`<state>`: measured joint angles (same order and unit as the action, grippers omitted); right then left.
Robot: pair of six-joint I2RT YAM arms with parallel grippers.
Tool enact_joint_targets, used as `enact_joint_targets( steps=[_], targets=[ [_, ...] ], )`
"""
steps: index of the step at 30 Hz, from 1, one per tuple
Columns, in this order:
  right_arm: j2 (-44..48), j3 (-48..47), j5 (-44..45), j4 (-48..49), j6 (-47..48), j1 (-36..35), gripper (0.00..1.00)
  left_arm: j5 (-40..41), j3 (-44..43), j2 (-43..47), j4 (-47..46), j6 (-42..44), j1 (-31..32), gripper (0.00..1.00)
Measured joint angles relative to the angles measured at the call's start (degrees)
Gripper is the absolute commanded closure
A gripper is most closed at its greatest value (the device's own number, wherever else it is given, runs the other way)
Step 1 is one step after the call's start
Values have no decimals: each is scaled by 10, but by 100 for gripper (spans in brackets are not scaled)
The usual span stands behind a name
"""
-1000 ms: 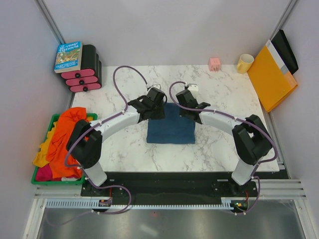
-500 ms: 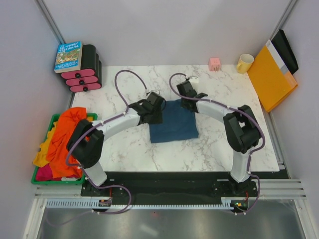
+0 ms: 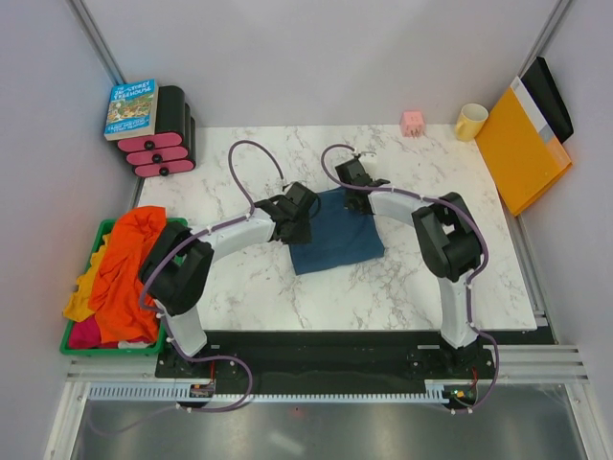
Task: Fold and stack the t-shirts
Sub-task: Smooth out wrinkles on the folded tshirt
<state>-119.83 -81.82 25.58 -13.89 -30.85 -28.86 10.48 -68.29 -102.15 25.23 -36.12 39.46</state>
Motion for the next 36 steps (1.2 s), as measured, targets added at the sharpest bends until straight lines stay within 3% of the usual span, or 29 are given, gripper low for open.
enact_joint_targets(
  steps=[1,4,9,12,19,29,32,36],
  targets=[
    [1,2,0,2,0,0,100,1,0,-2,0,0,-1,64],
    [20,34,-2,33,-3,1,84,7,0,-2,-1,0,-5,62],
    [113,117,-13,21,-16,0,75,22,-1,3,-1,6,-5,62],
    [182,149,-13,14,-20,-8,76,27,-1,11,-2,6,-5,63],
    [267,242,-15,25,-34,-55,95,25,17,14,-21,5,0,64],
    [267,331,-20,7,-70,-119,96,24,95,30,-35,-15,21,65],
    [272,338,-18,8,-76,-129,89,26,107,43,-35,-21,26,65],
    [282,337,-7,0,-74,-132,65,30,114,63,-31,-25,32,62]
  ],
)
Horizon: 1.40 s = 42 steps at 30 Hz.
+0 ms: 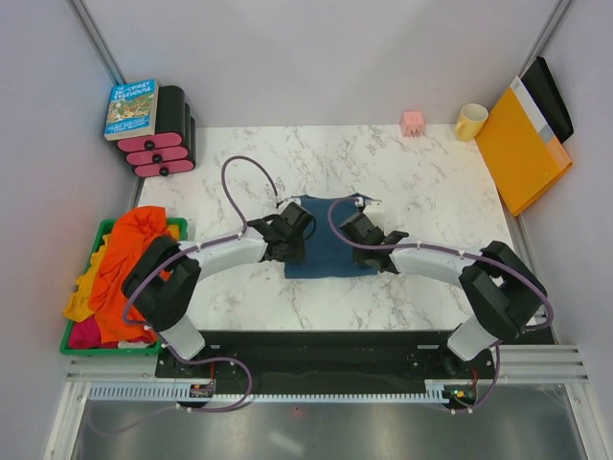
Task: Fold and stack the t-shirts
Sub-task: Smooth out wrinkles on the folded tshirt, then put the neatly folded tshirt into the corner of the board with the right arm
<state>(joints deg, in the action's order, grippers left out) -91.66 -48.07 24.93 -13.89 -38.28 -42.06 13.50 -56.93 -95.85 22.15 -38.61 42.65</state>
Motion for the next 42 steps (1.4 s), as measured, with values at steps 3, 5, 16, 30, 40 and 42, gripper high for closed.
enact_joint_targets(
  steps=[3,5,16,30,40,42],
  targets=[
    [34,-14,21,-21,18,-1,50,2,0,32,4,0,2,60],
    [75,-35,30,-29,40,-1,43,2,0,63,6,0,2,59],
    [301,-73,94,-40,172,-2,23,103,0,279,62,32,-23,53],
    [475,106,306,57,336,33,2,67,66,326,50,56,-64,58],
    [306,335,294,442,384,175,2,80,75,284,33,28,150,59],
    [252,323,314,502,374,182,2,81,75,284,33,16,169,60]
  ],
)
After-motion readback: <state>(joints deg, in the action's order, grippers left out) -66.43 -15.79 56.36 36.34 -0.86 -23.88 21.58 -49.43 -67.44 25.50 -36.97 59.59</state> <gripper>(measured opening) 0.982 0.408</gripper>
